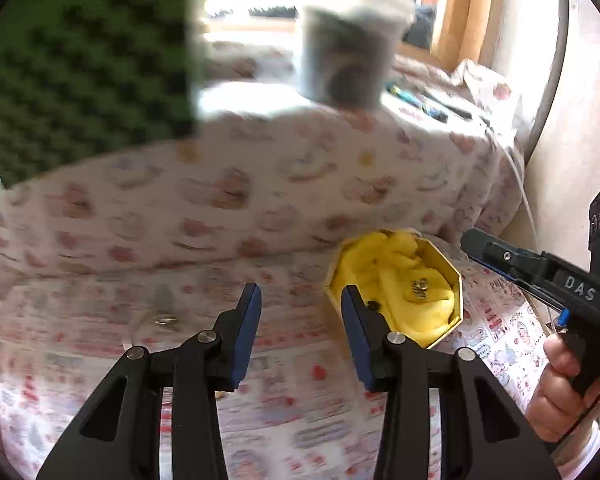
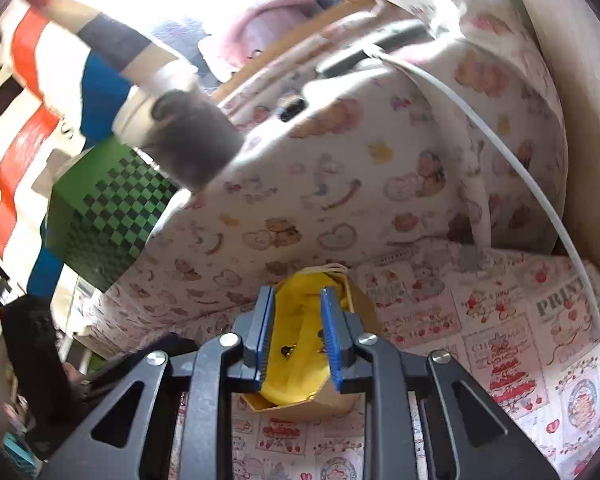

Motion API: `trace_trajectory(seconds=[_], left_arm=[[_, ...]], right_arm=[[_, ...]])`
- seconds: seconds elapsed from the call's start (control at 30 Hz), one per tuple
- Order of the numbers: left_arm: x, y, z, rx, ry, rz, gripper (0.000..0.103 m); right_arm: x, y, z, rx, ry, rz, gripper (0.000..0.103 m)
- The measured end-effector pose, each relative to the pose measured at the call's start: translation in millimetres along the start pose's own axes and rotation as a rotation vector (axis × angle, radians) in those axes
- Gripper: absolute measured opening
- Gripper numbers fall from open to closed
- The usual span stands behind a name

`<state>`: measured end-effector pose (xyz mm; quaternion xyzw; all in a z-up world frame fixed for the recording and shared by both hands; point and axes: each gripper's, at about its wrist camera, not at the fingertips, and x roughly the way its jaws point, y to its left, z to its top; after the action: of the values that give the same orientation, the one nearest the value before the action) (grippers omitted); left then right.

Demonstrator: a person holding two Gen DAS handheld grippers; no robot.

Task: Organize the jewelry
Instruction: 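Carry both earrings over the yellow-lined box and open both tools to drop them, then withdraw both open tools from the box back toward the jewelry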

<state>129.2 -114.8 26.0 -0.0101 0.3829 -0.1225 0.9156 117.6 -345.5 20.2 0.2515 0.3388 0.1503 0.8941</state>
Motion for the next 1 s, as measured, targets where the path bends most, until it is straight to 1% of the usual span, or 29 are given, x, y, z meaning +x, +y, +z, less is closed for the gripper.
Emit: trace_trajectory(seconds=[0.07,0.13,0.2,0.23,0.27,0.3,0.37,0.43,0.5,0.57,0.63,0.7,0.77,0.8,0.87,0.9,0.93,1.0], left_arm=[[-15.5,7.8,-1.2,0.007,-0.041,0.018,0.040],[-32.3,16.0,-4.3,0.013,-0.092,0.058,0.040],[-49.2,24.2,-6.6,0.005,-0.133,0.069,0.040],[-56.7,27.0,-7.4,-0.002,-0.151,0.067,0.040],[-63.5,28.5,-8.0,-0.007,-0.172,0.064,0.040],[-72.6,30.7,-9.5,-0.009,-0.197,0.065,0.041],[-87.4,33.5,-13.6,0.000,-0.244,0.065,0.047],[-97.9,34.5,-21.0,-0.001,-0.307,0.081,0.059],[-102.7,39.5,-28.1,-0.017,-0.342,0.091,0.064],[-101.3,46.8,-33.0,-0.034,-0.350,0.097,0.071],[-97.3,52.8,-35.7,-0.037,-0.351,0.117,0.083],[-90.8,58.1,-38.9,-0.037,-0.348,0.172,0.087],[-81.8,62.9,-41.2,-0.034,-0.323,0.222,0.088],[-76.8,65.5,-42.2,-0.028,-0.300,0.224,0.088],[-68.2,69.4,-43.7,-0.006,-0.253,0.177,0.093],[-64.1,72.5,-44.4,-0.015,-0.234,0.176,0.094],[-62.3,75.4,-45.3,-0.036,-0.229,0.183,0.094],[-61.0,81.2,-45.6,-0.073,-0.228,0.167,0.097]], right_arm=[[-3.1,12.4,-3.9,-0.052,-0.016,-0.015,0.024],[-4.7,23.8,-6.9,-0.093,-0.030,-0.027,0.026],[-9.1,37.3,-11.3,-0.150,-0.051,-0.041,0.027],[-11.5,43.0,-13.4,-0.177,-0.063,-0.055,0.029],[-14.0,49.9,-15.8,-0.204,-0.077,-0.066,0.034],[-16.1,55.7,-18.4,-0.223,-0.086,-0.068,0.037],[-17.9,63.9,-22.9,-0.258,-0.090,-0.060,0.038],[-18.1,69.3,-26.6,-0.284,-0.097,-0.064,0.038],[-17.6,73.3,-29.1,-0.300,-0.106,-0.077,0.039],[-15.0,75.2,-30.8,-0.308,-0.112,-0.089,0.041],[-11.6,75.4,-32.3,-0.312,-0.116,-0.106,0.043],[-7.8,75.0,-33.9,-0.315,-0.116,-0.120,0.043],[-5.4,75.0,-35.7,-0.323,-0.116,-0.131,0.043],[-4.3,75.7,-37.0,-0.330,-0.119,-0.142,0.043],[-3.9,77.5,-39.0,-0.342,-0.122,-0.153,0.043],[-3.9,79.1,-40.3,-0.348,-0.123,-0.151,0.043],[-3.8,81.1,-41.8,-0.356,-0.124,-0.150,0.045],[-3.2,83.5,-44.2,-0.369,-0.126,-0.156,0.048]])
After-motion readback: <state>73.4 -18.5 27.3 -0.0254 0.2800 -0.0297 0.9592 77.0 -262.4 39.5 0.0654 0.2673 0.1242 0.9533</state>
